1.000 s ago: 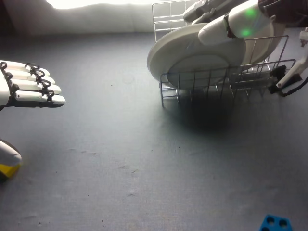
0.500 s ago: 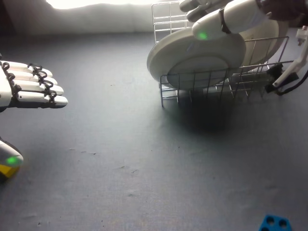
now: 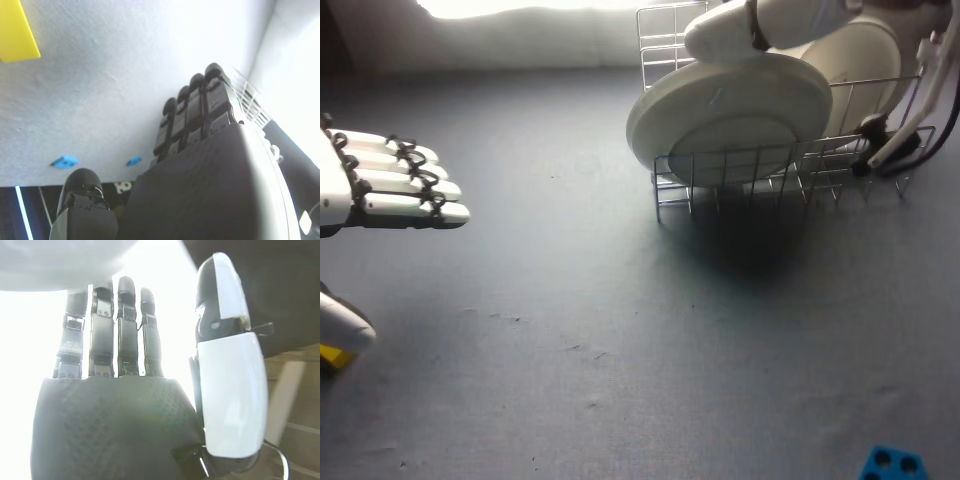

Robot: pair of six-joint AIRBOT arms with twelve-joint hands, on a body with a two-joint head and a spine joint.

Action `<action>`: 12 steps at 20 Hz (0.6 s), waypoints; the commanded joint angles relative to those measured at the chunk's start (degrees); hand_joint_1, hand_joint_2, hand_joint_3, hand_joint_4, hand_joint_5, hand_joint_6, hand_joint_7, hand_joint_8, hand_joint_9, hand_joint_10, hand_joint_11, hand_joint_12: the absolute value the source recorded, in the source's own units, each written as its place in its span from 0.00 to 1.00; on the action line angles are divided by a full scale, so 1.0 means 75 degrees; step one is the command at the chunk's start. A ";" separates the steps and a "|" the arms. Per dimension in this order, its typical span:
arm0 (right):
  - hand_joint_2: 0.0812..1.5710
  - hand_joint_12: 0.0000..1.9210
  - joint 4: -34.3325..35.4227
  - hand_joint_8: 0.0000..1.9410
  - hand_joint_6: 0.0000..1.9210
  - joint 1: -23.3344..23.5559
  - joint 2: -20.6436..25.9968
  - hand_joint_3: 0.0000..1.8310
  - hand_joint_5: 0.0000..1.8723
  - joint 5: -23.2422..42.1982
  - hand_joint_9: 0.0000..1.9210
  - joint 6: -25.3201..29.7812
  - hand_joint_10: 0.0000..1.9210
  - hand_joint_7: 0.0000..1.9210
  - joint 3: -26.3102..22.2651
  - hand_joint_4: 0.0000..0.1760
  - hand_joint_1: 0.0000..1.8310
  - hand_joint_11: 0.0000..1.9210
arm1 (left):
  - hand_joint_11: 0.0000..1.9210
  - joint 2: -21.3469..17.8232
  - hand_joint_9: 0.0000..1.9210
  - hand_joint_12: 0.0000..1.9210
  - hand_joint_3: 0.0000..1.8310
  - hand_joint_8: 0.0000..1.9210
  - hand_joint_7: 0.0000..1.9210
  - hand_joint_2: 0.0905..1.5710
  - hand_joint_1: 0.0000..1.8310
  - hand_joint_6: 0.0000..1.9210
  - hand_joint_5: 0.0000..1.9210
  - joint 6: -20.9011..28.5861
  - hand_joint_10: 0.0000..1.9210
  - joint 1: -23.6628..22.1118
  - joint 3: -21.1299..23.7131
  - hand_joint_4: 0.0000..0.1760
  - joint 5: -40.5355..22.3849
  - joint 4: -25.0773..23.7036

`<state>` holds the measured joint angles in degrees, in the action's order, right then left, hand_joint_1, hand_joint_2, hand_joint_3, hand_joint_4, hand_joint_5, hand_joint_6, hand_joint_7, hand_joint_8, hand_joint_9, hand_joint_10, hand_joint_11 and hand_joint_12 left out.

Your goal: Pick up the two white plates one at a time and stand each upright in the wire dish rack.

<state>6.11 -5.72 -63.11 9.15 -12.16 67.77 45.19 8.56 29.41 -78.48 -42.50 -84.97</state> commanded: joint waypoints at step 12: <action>0.65 0.58 -0.2789 0.00 0.00 0.0771 0.1118 0.00 0.17 0.2427 0.18 -0.2413 0.00 0.18 -0.1187 0.00 0.56 0.00 | 0.00 -0.0427 0.00 0.00 0.00 0.00 0.00 0.65 0.00 0.00 0.00 0.0018 0.00 -0.0379 0.0804 0.00 -0.0963 -0.0183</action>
<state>-15.75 -0.89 -55.13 20.69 -30.41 58.72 42.57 8.84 27.11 -72.66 -48.38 -89.14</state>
